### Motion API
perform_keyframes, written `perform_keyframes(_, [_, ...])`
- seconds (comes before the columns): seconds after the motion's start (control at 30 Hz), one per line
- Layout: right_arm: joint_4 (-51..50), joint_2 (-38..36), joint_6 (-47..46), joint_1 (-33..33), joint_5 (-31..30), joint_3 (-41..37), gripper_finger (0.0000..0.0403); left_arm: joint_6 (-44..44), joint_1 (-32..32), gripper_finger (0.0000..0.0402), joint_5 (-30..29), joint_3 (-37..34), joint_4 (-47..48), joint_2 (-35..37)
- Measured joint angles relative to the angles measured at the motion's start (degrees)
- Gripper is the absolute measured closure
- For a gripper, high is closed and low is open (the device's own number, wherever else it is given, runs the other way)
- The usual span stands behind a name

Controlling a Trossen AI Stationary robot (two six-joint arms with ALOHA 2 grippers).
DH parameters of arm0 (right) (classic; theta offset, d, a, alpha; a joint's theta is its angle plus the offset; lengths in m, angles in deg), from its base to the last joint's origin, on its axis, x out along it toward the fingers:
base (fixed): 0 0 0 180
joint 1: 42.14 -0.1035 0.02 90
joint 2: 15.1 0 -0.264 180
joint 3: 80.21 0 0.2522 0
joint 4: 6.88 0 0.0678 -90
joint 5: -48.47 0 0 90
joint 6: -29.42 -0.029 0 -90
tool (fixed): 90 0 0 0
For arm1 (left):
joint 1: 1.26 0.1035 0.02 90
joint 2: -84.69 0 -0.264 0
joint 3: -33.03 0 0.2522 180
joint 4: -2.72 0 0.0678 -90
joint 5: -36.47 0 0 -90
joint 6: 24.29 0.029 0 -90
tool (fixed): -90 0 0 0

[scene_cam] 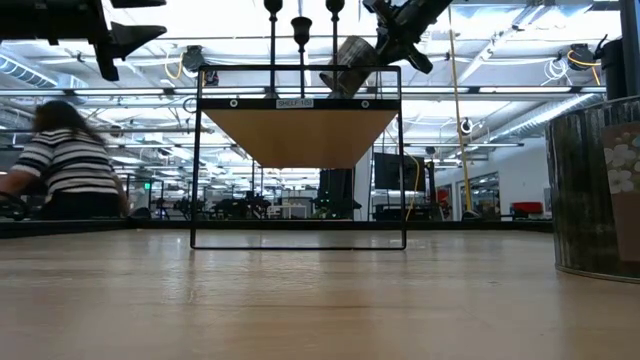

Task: Pick & Place candle stick holders
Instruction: Put the top orange scented candle on the shelf

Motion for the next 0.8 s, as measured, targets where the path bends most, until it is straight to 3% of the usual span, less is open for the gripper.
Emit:
perform_keyframes(0.33, [-0.2, 0.0, -0.2, 0.0, 0.0, 0.0, 0.0403, -1.5, 0.0, 0.0015, -4.6, 0.0, 0.1, -1.5])
perform_keyframes(0.57, [-0.2, 0.0, -0.2, 0.0, 0.0, 0.0, 0.0403, -2.6, 0.0, 0.0025, -6.6, 1.6, 0.3, -6.2])
perform_keyframes(0.7, [-0.2, 0.0, -0.2, 0.0, 0.0, 0.0, 0.0403, 4.2, 0.1, 0.0014, -7.3, 6.6, 2.7, -10.7])
perform_keyframes(0.8, [-0.2, 0.0, -0.2, 0.0, 0.0, 0.0, 0.0403, 7.3, 1.3, 0.0004, -8.5, 12.9, 10.1, -14.6])
